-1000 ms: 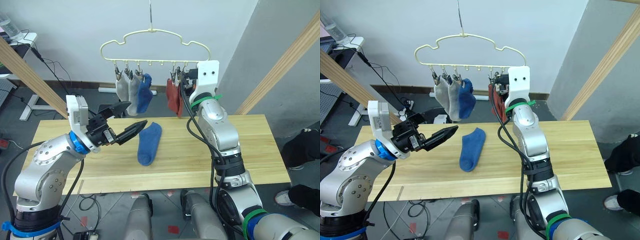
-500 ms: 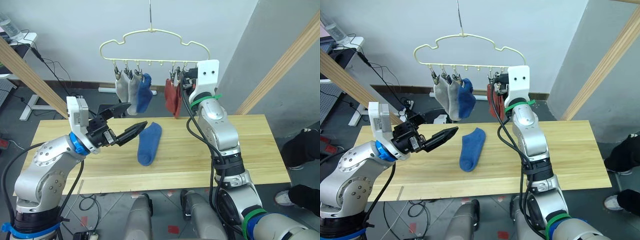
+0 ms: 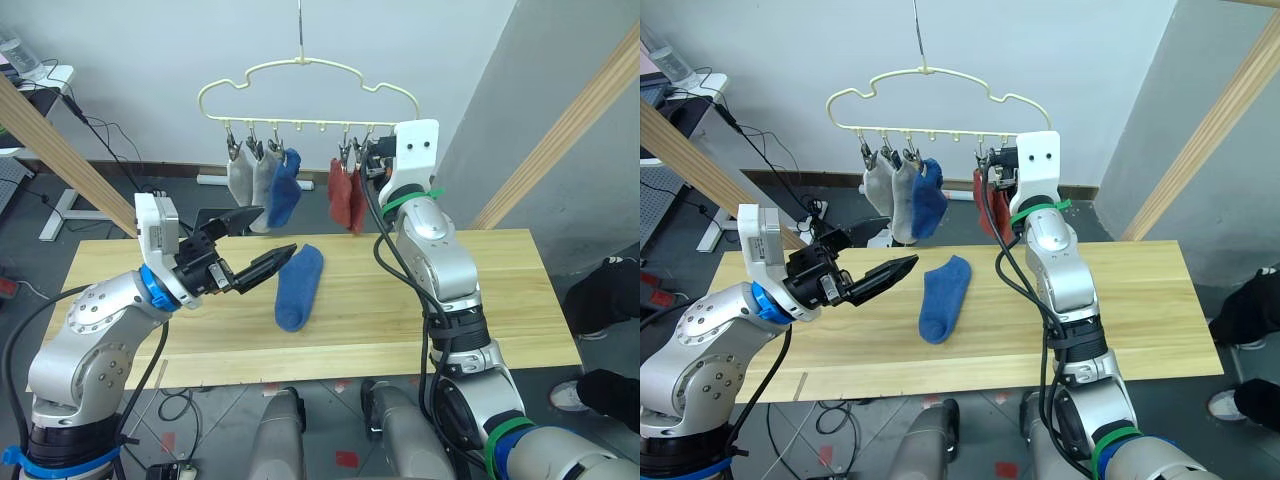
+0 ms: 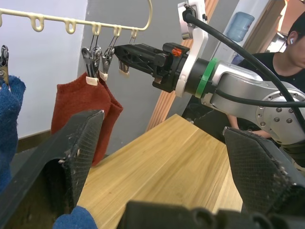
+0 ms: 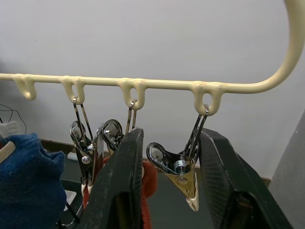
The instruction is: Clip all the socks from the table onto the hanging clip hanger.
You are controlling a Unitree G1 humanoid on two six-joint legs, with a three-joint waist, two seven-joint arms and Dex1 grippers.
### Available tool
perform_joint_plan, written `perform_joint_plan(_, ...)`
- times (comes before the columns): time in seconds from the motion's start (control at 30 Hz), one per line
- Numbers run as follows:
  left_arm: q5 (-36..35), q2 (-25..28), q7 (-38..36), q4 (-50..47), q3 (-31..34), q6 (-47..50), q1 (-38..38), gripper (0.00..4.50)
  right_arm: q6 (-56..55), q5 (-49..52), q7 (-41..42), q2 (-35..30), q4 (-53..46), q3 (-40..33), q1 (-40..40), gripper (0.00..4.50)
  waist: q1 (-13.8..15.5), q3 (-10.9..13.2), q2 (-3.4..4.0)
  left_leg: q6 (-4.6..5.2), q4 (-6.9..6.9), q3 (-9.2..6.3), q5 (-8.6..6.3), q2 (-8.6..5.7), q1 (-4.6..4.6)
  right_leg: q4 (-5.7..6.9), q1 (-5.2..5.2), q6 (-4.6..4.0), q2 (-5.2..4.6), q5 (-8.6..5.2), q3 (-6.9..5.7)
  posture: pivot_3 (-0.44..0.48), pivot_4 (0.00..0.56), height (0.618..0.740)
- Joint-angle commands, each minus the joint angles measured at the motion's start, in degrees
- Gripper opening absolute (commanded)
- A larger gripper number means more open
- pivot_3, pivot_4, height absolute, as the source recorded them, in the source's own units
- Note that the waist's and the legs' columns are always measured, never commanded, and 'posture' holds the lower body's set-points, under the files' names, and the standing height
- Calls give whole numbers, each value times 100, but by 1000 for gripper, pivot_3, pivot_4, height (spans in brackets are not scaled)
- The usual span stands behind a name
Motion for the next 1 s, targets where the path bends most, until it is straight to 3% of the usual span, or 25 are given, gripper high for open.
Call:
perform_joint_plan(0.03, -29, 13, -8, -151, -3, -45, -32, 4500, -46, 71, 60, -18, -288, -18, -50, 1130, -1, 0, 0, 0, 0, 0, 0, 0, 0, 0, 0, 0, 0, 0, 0, 78, 333, 740)
perform_joint_plan(0.1, -29, 12, -7, -147, -9, -45, -36, 4500, -17, 56, 52, -31, -306, -14, -46, 593, -1, 1, 0, 0, 0, 1, 0, 0, 0, 0, 0, 0, 0, 0, 0, 76, 334, 740)
perform_joint_plan(0.43, 84, 42, -10, -130, -75, -55, 17, 4500, 455, 249, 372, -309, -731, -131, 63, 593, -1, 6, 3, 0, -2, 0, 0, 0, 0, -1, -1, -1, 0, -1, 0, 70, 338, 740)
perform_joint_plan(0.7, 597, 177, -60, 72, -355, -33, 241, 4500, 2552, 1663, 1577, -1202, -1397, -715, -207, 593, -8, 32, 25, 0, -4, 1, 0, 0, 0, -2, -1, -2, -1, -2, 1, 46, 341, 740)
perform_joint_plan(0.87, 1057, 224, -156, 439, -760, -91, 197, 4500, 5257, 3024, 1652, -1285, -982, -2318, -1195, 593, -15, 42, 39, 1, -5, 2, 0, 0, 0, 2, -3, -6, 1, -4, 2, 15, 339, 740)
perform_joint_plan(1.0, 1338, 119, -228, 744, -1024, -255, 36, 4500, 6271, 3257, 1620, -1304, -578, -3007, -1699, 593, -18, 43, 40, 2, -12, 2, -1, -1, -1, -6, -4, -10, 1, -6, 0, 0, 335, 740)
